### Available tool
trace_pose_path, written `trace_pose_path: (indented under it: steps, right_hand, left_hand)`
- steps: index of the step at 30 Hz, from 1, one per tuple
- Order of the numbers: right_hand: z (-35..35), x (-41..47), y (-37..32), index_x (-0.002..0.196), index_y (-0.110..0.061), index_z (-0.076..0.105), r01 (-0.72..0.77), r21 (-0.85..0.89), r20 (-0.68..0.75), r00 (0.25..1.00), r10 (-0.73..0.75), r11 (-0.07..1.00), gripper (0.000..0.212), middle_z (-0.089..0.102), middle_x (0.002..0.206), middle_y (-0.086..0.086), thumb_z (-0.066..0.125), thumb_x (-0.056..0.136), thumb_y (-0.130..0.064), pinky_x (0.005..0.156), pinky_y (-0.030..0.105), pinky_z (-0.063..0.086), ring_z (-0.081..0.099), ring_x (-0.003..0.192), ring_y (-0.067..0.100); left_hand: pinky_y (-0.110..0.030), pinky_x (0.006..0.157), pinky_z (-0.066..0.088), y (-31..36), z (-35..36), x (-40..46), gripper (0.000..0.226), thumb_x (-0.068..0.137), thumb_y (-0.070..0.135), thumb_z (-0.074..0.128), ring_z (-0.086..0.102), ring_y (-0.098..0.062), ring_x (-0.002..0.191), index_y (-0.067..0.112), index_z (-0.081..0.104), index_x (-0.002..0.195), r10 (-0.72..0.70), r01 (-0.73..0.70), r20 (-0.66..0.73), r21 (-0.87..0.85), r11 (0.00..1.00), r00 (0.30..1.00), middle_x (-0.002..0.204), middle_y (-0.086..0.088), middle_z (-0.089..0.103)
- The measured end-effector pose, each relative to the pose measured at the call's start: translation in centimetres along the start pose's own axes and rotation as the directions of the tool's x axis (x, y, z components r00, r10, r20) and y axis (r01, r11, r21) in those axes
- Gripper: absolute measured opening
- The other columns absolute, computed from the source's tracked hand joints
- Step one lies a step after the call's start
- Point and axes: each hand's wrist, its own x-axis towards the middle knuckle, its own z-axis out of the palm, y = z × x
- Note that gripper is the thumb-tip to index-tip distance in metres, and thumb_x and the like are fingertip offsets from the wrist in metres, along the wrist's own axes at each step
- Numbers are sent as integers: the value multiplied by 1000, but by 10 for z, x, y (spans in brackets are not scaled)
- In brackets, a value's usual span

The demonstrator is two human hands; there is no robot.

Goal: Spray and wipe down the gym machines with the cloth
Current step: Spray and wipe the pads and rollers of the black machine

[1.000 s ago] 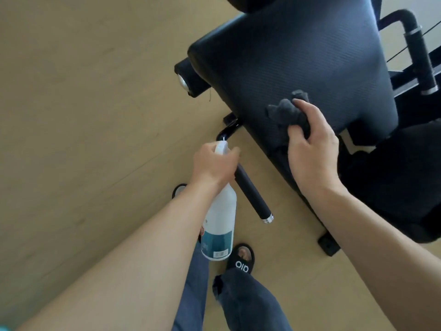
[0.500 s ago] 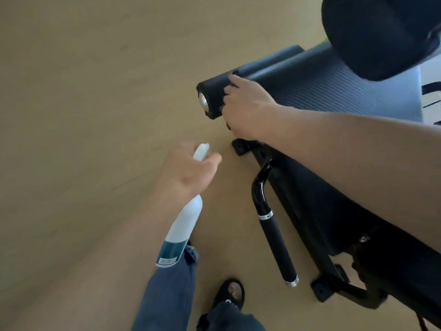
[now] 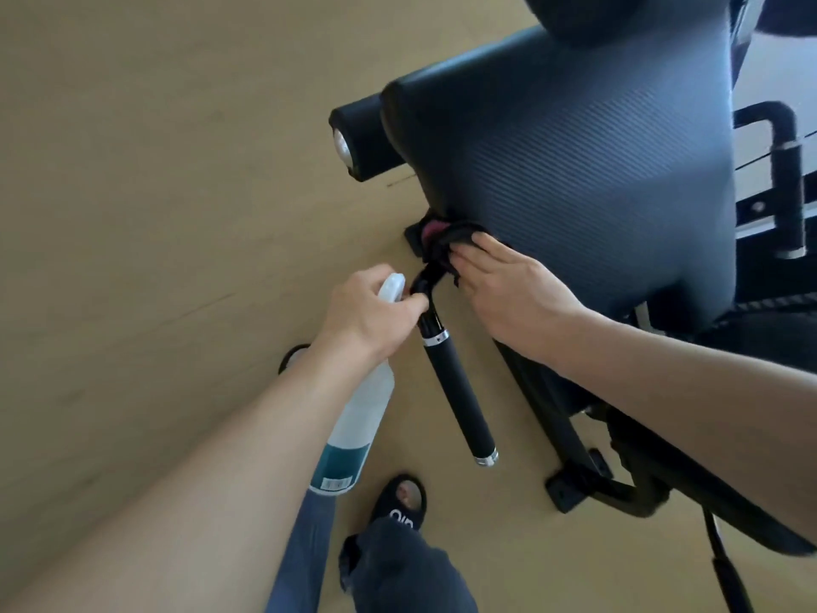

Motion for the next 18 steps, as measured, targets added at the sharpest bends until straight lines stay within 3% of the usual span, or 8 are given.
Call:
trace_pose_path:
  steps: [4,6,8,12,16,18]
  right_hand:
    - [22,-26,-24,153,1,34,10,-24,40,999,-9,1000,53,24,165,18,37,104,-18,122,47,-5,13,156,33]
    - [28,-38,-35,154,2,32,22,-70,79,997,-16,997,53,22,165,19,40,104,-15,117,47,-9,13,155,33]
    - [33,-47,-44,154,7,24,59,-73,120,991,-50,996,53,17,166,23,35,105,-12,112,46,-13,10,155,34]
    - [44,-66,-58,153,4,32,86,-89,155,985,-72,992,52,26,164,19,37,105,-16,111,47,-13,15,155,33]
    - [59,-88,-71,152,4,33,123,54,230,964,-132,991,51,21,166,20,41,104,-12,116,49,-16,7,156,37]
    - [66,-95,-78,152,0,37,134,92,237,960,-152,987,52,23,165,18,47,102,-12,116,49,-16,9,156,36]
  left_hand:
    - [-31,54,43,5,14,-5,19,81,23,68,49,-25,56,13,52,80,21,-20,-25,63,998,999,66,0,48]
    - [-28,55,43,3,19,-5,6,91,18,61,57,-26,64,16,59,96,52,-47,-31,161,986,998,72,-3,57]
    - [-28,56,42,-1,23,-4,14,95,17,55,60,-26,70,18,59,108,83,-73,-38,209,975,996,78,-5,62]
    - [-30,60,47,-5,25,-2,18,95,16,54,56,-27,66,15,58,112,72,-62,-53,169,984,996,76,-9,61]
    - [-36,64,52,-5,27,-1,19,92,14,55,54,-29,64,10,59,109,74,-63,-72,142,988,995,69,-7,56]
    - [-31,60,50,-4,27,-1,18,92,13,55,52,-26,57,7,58,109,69,-55,-82,155,986,994,66,-6,54]
